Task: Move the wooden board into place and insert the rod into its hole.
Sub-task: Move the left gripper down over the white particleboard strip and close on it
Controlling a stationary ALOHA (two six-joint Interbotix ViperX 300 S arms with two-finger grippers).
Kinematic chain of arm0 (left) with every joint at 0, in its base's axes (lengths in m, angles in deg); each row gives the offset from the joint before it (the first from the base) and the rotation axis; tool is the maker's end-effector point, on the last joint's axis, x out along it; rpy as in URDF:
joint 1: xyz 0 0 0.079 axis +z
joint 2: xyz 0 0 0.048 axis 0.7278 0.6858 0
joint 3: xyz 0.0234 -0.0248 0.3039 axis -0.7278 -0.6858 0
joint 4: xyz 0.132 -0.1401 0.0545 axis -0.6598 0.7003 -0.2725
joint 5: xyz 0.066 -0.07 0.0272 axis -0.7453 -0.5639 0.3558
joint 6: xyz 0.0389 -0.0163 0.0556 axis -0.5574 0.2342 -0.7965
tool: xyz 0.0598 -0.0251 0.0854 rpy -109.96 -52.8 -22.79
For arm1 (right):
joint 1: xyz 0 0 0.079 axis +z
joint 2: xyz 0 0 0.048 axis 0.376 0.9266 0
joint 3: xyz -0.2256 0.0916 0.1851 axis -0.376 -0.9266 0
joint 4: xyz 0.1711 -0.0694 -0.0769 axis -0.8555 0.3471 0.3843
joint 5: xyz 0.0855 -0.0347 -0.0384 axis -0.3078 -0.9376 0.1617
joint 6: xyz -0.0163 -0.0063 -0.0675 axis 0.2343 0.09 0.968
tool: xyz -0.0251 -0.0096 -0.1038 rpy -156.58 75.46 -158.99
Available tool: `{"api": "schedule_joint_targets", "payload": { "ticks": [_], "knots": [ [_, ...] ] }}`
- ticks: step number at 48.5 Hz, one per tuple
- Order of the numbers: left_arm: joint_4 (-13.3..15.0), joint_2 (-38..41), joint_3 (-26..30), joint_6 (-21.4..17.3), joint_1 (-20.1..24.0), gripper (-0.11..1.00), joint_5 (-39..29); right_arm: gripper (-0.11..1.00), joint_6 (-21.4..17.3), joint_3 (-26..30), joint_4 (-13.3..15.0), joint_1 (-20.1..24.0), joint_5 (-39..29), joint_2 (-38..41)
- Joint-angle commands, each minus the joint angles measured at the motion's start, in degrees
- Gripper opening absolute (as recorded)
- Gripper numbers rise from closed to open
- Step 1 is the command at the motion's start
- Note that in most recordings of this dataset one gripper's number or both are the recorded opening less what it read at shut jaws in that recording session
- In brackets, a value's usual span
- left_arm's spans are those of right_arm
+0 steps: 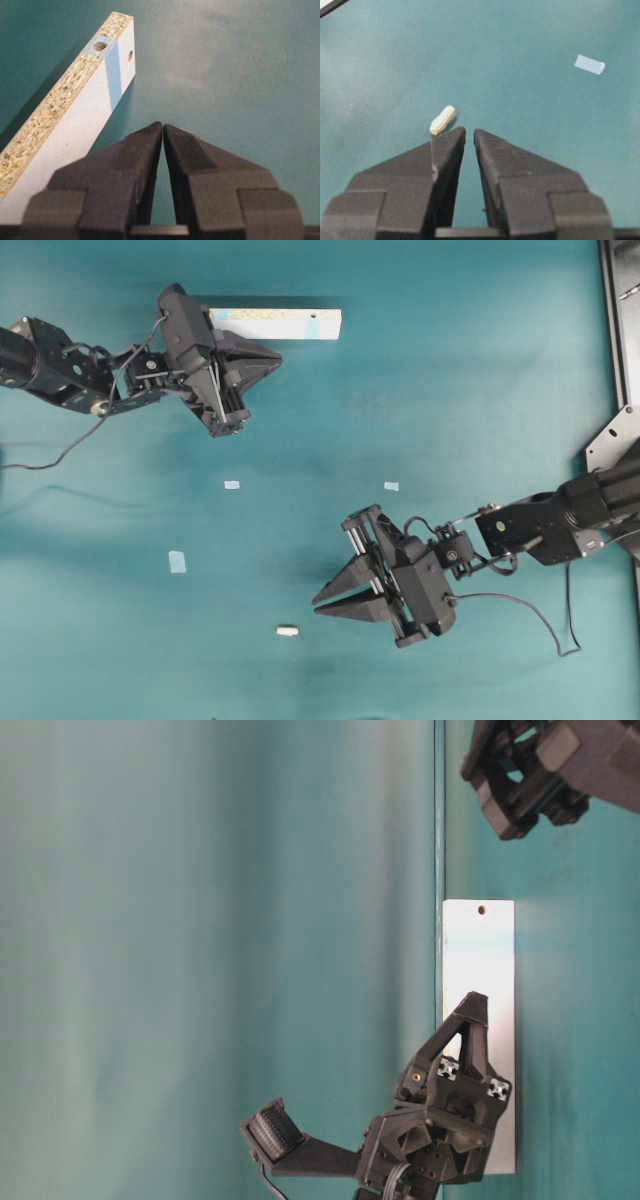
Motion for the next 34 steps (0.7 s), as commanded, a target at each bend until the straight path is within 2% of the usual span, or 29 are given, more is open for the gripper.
{"api": "schedule_joint_targets", "payload": {
  "ticks": [1, 3, 6, 9, 18, 21, 26, 30, 34],
  "knots": [
    [-2.29, -2.72, 0.7, -0.62, -0.26, 0.16, -2.02, 0.24, 0.0, 0.88, 0.0, 0.53, 0.35, -1.58],
    [-2.2, -3.16, 0.88, -0.97, -0.26, 0.13, -4.13, 0.23, 0.0, 1.05, 0.35, 0.53, -0.88, -2.02],
    [-2.29, -3.96, 1.23, -1.76, -0.26, 0.01, -8.0, 0.09, 0.0, 1.76, 0.79, 0.53, -4.04, -2.64],
    [-2.29, -5.01, 1.49, -2.46, -0.26, 0.0, -11.69, 0.01, 0.0, 2.64, 1.32, 0.53, -8.26, -3.25],
    [-2.29, -8.79, 1.23, -4.13, -0.26, 0.01, -19.25, -0.01, -0.09, 5.45, 1.67, 0.7, -17.67, -4.66],
    [-2.29, -10.28, 1.05, -4.31, -0.26, 0.12, -21.27, -0.01, -0.09, 5.89, 1.67, 0.7, -18.63, -5.01],
    [-2.29, -13.18, 0.88, -5.36, -0.09, 0.4, -26.1, 0.03, -0.09, 6.06, 1.58, 0.97, -19.25, -5.71],
    [-2.55, -16.08, 0.44, -8.44, 0.09, 0.63, -31.46, 0.17, -0.18, 6.15, 1.58, 1.23, -19.6, -6.33],
    [-2.46, -18.72, 0.0, -12.66, 0.62, 0.82, -35.42, 0.4, -0.79, 6.33, 1.58, 1.58, -21.01, -7.38]
  ]
}}
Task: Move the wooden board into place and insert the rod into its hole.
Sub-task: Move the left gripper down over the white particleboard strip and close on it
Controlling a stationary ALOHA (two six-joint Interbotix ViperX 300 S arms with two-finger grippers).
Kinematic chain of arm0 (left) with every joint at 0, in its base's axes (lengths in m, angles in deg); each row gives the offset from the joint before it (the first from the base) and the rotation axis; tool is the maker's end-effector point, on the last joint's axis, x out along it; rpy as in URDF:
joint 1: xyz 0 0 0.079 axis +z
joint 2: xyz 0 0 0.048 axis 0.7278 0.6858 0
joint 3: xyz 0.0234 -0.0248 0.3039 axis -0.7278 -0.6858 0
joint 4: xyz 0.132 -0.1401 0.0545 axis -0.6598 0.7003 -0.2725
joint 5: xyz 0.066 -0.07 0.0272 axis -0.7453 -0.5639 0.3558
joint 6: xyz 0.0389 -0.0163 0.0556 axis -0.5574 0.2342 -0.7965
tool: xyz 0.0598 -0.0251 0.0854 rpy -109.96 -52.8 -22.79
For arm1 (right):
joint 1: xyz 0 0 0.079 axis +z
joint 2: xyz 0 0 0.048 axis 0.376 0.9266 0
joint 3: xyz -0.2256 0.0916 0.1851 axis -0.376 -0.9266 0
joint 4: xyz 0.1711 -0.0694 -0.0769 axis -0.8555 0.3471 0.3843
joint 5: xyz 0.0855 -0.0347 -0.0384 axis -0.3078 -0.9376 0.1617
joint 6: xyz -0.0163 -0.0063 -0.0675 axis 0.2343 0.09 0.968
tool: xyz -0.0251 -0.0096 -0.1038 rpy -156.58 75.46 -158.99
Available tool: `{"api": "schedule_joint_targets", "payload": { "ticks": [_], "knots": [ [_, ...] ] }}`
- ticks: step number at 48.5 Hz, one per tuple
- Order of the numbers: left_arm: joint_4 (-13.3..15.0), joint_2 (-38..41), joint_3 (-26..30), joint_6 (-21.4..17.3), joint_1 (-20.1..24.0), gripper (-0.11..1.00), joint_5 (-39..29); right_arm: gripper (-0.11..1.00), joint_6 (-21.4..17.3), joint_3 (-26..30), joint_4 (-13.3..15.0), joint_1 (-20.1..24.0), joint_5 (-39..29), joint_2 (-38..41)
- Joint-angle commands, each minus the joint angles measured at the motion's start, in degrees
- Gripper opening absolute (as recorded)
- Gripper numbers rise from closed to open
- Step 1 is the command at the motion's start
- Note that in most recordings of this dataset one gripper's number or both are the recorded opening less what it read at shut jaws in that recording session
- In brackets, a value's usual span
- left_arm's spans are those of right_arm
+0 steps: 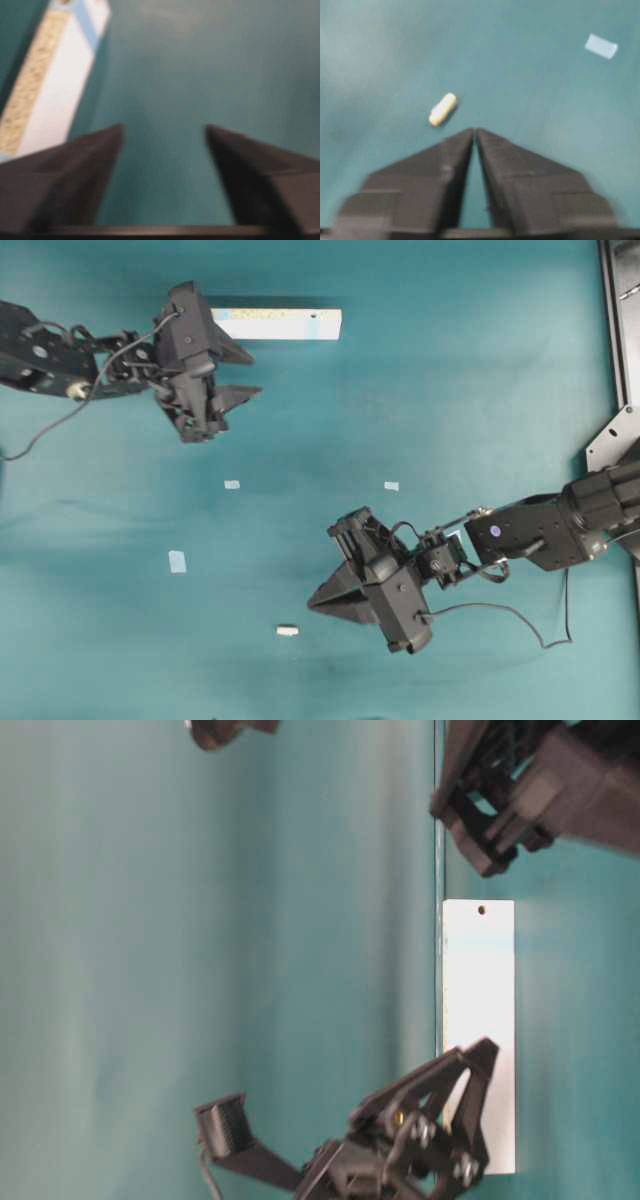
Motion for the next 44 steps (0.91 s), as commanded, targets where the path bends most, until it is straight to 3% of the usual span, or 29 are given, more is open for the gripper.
{"api": "schedule_joint_targets", "payload": {
  "ticks": [1, 7, 10, 20, 44],
  "knots": [
    [-0.18, -4.31, 0.09, -3.78, 0.97, 0.85, -3.87, 0.48, -0.53, 1.05, 0.09, 0.62, -1.14, -2.81],
    [-0.09, -7.91, -0.26, -7.82, 3.87, 0.88, -7.47, 0.83, -1.76, 1.32, 0.09, 0.53, -4.22, -4.92],
    [-0.09, -9.32, -0.35, -8.79, 5.98, 0.88, -8.26, 0.92, -1.93, 1.32, 0.09, 0.62, -5.63, -6.06],
    [-0.09, -9.14, 0.0, -11.69, 12.66, 0.9, -8.7, 0.93, -2.02, 1.32, 0.18, 0.62, -8.79, -9.14],
    [-0.09, 3.52, 5.01, -16.88, 13.62, 0.91, -7.38, 0.93, -2.02, 1.41, 0.18, 0.53, -11.95, -11.07]
  ]
}}
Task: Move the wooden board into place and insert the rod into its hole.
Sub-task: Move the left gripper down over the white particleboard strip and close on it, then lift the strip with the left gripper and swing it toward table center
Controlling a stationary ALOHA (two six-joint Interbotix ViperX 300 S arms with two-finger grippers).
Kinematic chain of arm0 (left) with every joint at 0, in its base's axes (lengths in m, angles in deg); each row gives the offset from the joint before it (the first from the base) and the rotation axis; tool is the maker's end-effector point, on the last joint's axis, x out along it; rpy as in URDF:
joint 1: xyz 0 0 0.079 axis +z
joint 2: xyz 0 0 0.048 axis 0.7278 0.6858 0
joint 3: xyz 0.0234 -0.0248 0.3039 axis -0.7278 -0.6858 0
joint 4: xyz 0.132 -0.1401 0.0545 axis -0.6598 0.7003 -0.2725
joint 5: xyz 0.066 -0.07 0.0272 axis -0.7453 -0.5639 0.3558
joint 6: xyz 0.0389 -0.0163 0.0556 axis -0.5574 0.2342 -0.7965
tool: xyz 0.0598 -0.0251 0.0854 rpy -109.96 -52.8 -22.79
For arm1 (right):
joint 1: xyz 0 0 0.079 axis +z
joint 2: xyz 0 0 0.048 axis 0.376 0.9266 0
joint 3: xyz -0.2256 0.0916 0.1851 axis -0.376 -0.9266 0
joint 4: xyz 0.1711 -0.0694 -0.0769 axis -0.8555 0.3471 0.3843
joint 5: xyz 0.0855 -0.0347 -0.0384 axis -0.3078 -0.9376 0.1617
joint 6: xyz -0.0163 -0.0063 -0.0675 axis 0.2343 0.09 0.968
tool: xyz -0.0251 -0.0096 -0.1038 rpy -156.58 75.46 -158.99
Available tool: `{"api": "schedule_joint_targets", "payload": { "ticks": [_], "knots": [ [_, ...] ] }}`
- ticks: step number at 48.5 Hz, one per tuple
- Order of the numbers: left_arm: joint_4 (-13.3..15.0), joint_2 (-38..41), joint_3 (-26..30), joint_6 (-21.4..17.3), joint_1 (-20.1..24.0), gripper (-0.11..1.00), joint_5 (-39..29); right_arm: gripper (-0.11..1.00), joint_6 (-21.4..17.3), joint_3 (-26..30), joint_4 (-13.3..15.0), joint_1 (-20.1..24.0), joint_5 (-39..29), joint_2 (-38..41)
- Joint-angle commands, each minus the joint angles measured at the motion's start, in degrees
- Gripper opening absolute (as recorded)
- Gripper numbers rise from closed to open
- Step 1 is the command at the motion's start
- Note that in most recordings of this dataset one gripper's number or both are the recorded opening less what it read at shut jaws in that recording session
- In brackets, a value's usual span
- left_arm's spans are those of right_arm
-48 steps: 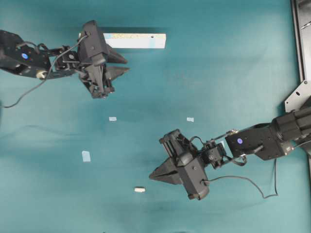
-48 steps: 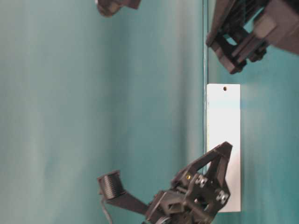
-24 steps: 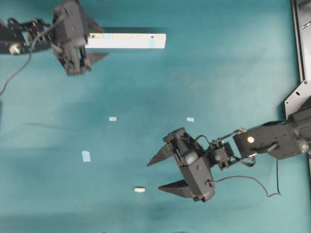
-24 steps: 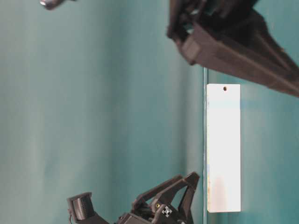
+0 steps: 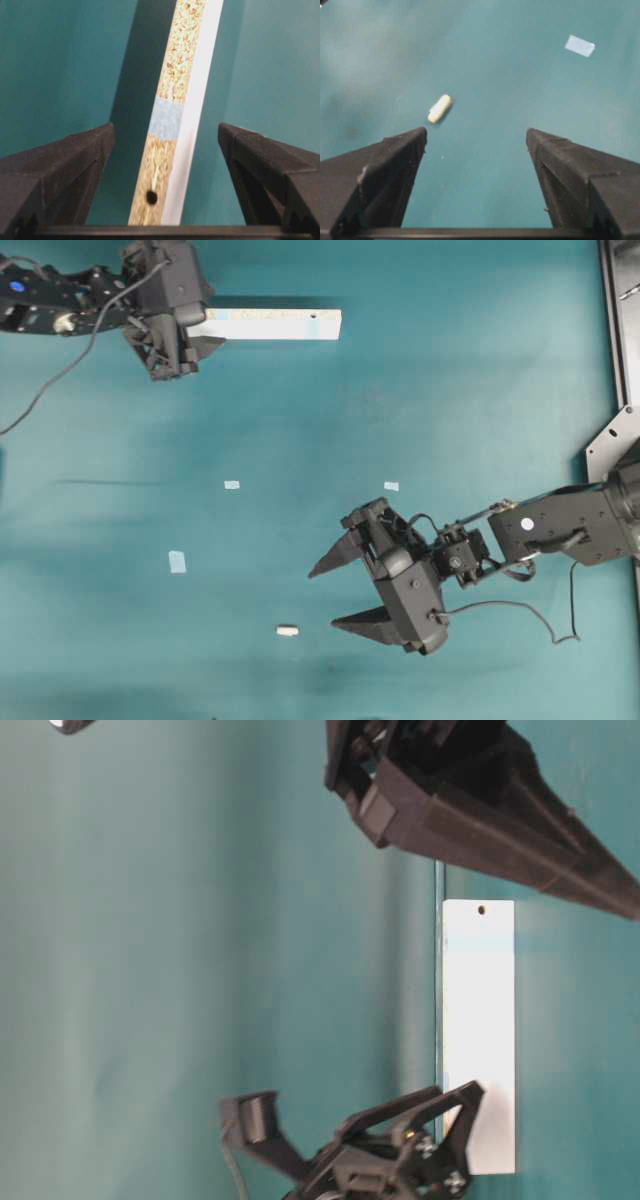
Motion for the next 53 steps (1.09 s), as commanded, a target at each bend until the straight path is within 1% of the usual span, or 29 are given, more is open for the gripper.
{"api": "schedule_joint_targets", "payload": {
  "ticks": [1, 9, 15, 25, 33, 37, 40, 42, 50, 51, 53],
  "knots": [
    [-0.09, 1.14, 1.76, -1.23, 0.35, 0.91, 1.05, 0.93, -0.09, 1.05, 0.09, 0.26, 0.26, -2.37],
    [-0.09, 3.52, 2.46, -1.23, 0.18, 0.91, 3.16, 0.93, -0.09, 1.23, 0.09, 0.26, -0.35, -4.04],
    [-0.09, 3.96, 2.29, -1.05, 0.0, 0.91, 4.66, 0.92, -0.09, 1.23, 0.0, 0.18, -2.37, -4.39],
    [-0.09, 5.54, 2.55, 0.26, -0.62, 0.91, 7.56, 0.92, -0.09, 1.14, 0.0, -0.09, -5.27, -4.48],
    [-0.09, 7.65, 2.9, 1.41, -1.58, 0.9, 8.61, 0.92, -0.09, 1.23, 0.0, -0.62, -5.71, -4.39],
    [-0.09, 8.0, 2.99, 1.76, -1.85, 0.88, 8.88, 0.92, -0.09, 1.23, 0.0, -0.88, -5.71, -4.48],
    [-0.09, 7.82, 2.9, 1.32, -1.85, 0.82, 8.96, 0.92, -0.09, 1.32, 0.0, -0.88, -5.71, -4.48],
    [-0.09, 7.65, 2.81, 1.14, -1.85, 0.73, 8.96, 0.92, -0.09, 1.32, 0.09, -0.88, -5.71, -4.57],
    [-0.09, 7.21, 2.11, 1.05, -1.85, 0.28, 8.88, 0.92, -0.09, 1.32, 0.0, -0.88, -5.71, -5.19],
    [-0.09, 7.21, 2.02, 1.05, -1.85, 0.24, 8.79, 0.92, -0.09, 1.32, 0.0, -0.88, -5.71, -5.27],
    [-0.09, 7.12, 1.67, 1.14, -1.85, 0.22, 8.61, 0.92, -0.09, 1.32, 0.0, -0.88, -5.8, -5.62]
  ]
}}
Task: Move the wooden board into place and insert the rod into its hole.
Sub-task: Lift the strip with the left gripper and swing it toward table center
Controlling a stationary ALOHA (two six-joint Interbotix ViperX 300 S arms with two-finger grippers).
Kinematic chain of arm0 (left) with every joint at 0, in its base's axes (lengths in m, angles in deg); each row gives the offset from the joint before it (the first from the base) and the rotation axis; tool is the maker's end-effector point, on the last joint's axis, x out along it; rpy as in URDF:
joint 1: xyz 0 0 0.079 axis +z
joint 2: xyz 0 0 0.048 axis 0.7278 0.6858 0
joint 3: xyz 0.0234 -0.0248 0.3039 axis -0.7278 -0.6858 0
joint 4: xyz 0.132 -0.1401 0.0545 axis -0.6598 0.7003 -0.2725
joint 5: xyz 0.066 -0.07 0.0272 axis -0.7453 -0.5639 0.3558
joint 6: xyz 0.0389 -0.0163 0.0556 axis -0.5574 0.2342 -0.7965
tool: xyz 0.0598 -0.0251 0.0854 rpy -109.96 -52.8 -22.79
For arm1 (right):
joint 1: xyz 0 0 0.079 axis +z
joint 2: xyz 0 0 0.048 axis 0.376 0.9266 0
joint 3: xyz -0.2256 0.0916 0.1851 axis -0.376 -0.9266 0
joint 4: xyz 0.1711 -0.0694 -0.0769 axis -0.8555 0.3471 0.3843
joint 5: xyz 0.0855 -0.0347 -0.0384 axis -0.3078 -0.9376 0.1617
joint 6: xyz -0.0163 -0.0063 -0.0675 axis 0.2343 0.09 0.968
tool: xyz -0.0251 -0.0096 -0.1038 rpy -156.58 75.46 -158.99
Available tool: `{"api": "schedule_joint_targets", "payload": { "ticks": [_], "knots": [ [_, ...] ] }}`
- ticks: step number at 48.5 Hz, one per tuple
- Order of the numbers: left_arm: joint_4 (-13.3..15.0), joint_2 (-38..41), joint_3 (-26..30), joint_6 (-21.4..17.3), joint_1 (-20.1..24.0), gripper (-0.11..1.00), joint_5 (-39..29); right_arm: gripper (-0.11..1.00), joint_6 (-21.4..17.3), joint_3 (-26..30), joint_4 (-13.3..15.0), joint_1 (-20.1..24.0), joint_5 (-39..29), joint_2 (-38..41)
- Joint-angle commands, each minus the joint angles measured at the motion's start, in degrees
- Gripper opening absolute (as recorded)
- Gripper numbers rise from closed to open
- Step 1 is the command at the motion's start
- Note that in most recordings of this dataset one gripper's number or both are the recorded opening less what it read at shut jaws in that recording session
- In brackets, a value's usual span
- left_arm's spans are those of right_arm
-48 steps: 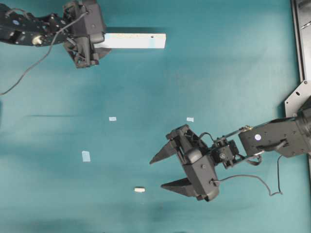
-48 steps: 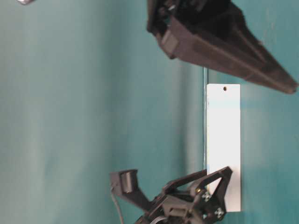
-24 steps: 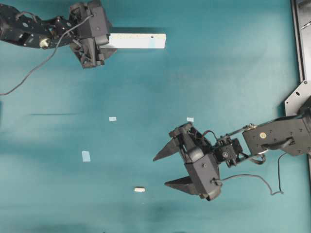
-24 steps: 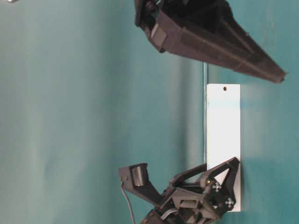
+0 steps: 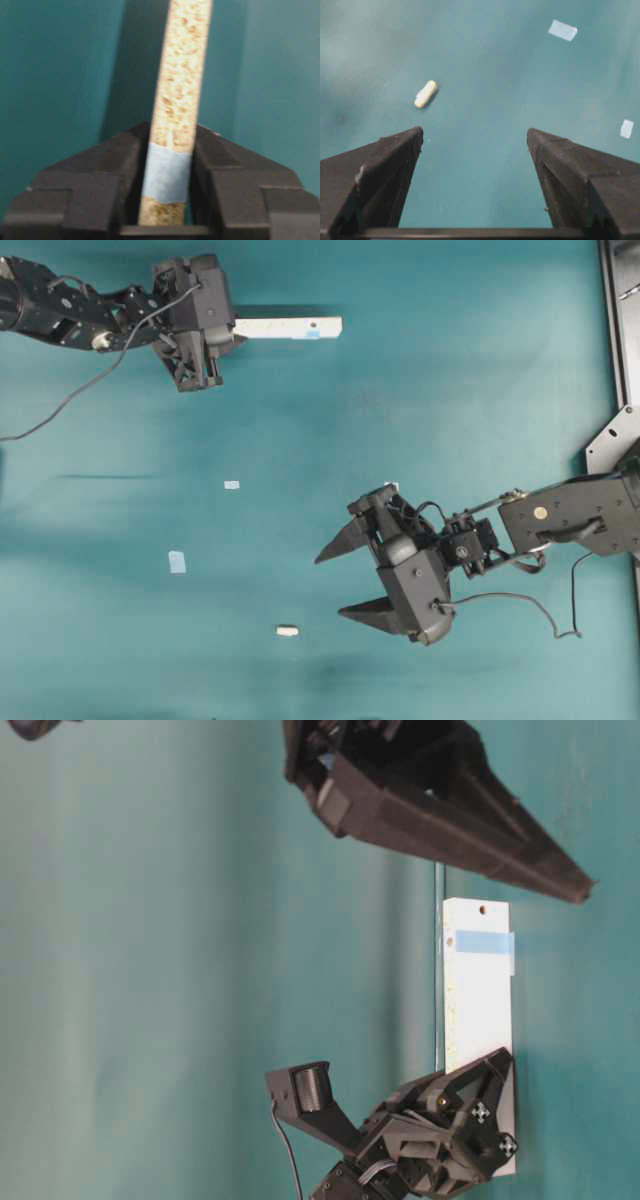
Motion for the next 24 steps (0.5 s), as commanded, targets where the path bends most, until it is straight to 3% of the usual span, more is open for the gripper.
{"api": "schedule_joint_targets", "payload": {
  "ticks": [1, 14, 24],
  "knots": [
    [0.0, -1.41, -0.35, 0.0, 0.09, 0.22, -0.18, 0.92, -0.09, 1.23, 0.0, 0.09, 0.09, -2.11],
    [0.09, -2.64, 0.88, 0.79, -0.09, 0.22, -0.97, 0.92, -0.09, 2.55, 0.0, 0.09, -4.48, -5.8],
    [0.26, -7.38, 3.08, 3.25, -1.49, 0.22, -6.15, 0.92, -0.09, 4.83, 0.0, -0.35, -8.35, -10.2]
  ]
}}
